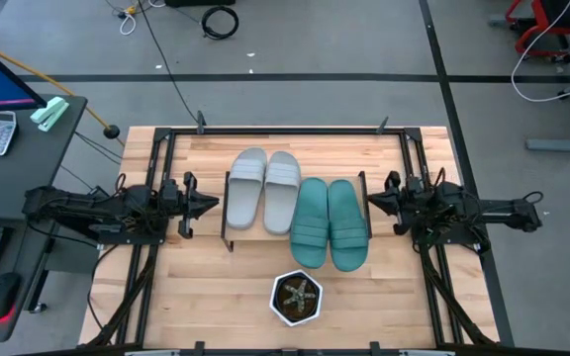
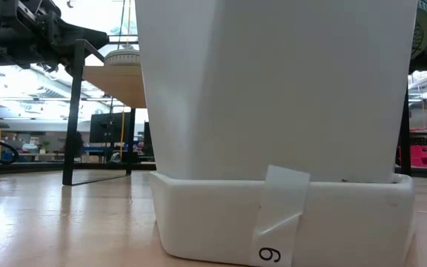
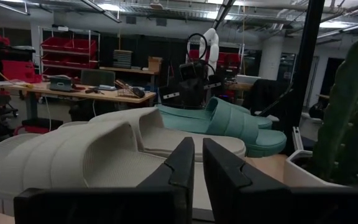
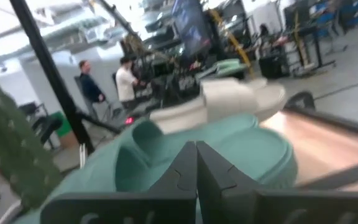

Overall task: Pick and place slides into the shelf
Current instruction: Return to Home Position

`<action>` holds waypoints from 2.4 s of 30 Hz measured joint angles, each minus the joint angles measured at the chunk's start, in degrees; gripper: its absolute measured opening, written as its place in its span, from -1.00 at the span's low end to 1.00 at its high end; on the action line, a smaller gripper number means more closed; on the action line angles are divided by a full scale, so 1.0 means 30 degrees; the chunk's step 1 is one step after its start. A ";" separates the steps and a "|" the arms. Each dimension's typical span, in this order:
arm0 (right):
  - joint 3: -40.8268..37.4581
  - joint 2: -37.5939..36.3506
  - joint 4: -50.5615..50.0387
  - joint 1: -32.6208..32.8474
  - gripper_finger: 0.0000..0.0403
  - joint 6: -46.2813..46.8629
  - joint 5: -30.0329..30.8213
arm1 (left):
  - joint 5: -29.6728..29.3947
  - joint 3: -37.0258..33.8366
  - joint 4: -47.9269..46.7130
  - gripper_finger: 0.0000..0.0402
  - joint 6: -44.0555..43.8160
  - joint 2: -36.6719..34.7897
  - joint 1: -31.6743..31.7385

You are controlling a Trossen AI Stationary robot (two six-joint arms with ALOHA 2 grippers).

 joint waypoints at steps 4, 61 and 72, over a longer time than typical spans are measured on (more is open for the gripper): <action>-0.0084 0.0000 -0.0897 -0.0092 -1.00 0.0032 -0.0591 | 0.0007 0.0000 0.0003 -0.82 0.0000 0.0000 -0.0004; -0.0354 0.0000 -0.1066 -0.0106 -1.00 -0.4730 -0.0837 | 0.0007 0.0000 -0.0002 -0.86 0.0000 0.0002 -0.0005; -0.0209 0.0000 -0.1079 -0.0106 -0.99 -0.4675 -0.0787 | 0.0007 0.0000 -0.0003 -0.80 -0.0015 0.0007 -0.0001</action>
